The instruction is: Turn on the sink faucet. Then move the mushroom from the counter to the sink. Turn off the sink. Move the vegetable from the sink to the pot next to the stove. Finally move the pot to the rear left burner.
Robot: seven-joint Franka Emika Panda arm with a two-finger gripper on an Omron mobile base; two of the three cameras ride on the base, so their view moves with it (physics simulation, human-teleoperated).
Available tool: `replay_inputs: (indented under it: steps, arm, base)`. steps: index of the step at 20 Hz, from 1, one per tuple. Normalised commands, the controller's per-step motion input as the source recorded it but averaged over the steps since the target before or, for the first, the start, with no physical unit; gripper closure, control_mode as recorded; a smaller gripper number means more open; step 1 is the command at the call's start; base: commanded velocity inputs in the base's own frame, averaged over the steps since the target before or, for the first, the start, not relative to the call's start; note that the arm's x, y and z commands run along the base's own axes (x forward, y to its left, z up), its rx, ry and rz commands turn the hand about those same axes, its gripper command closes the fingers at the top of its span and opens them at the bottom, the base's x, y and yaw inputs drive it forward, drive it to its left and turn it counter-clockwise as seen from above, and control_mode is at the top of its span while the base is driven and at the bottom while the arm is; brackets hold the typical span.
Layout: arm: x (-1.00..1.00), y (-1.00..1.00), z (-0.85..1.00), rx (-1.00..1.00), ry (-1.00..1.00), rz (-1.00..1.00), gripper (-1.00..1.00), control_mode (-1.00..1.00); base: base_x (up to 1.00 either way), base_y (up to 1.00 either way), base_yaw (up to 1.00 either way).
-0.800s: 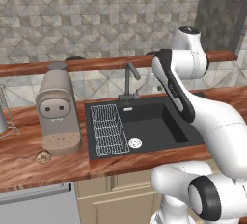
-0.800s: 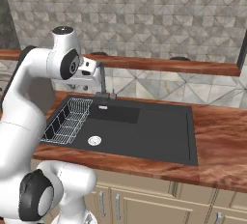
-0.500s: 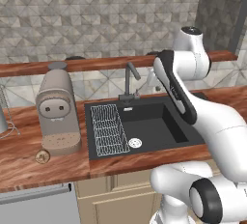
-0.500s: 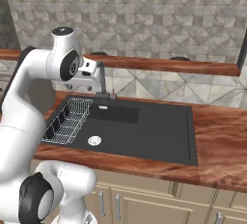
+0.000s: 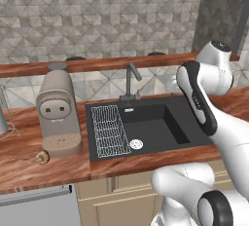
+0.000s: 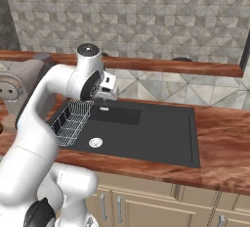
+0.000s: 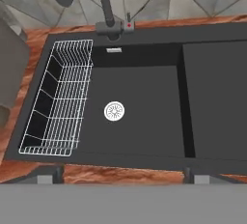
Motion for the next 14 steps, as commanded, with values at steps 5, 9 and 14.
replay_inputs:
  steps: [5,9,14]
  arm:
    - [0.00,-0.18,-0.26,0.04,-0.18,0.14,-1.00,-1.00]
    - [0.12,-0.01,-0.29,0.01,-0.27,0.24,-1.00,-1.00]
    - [0.46,0.00,-0.25,0.03,-0.22,0.22,-1.00,-1.00]
  base:
    - [0.00,0.00,0.00]
    - [0.00,0.00,0.00]
    - [0.00,0.00,0.00]
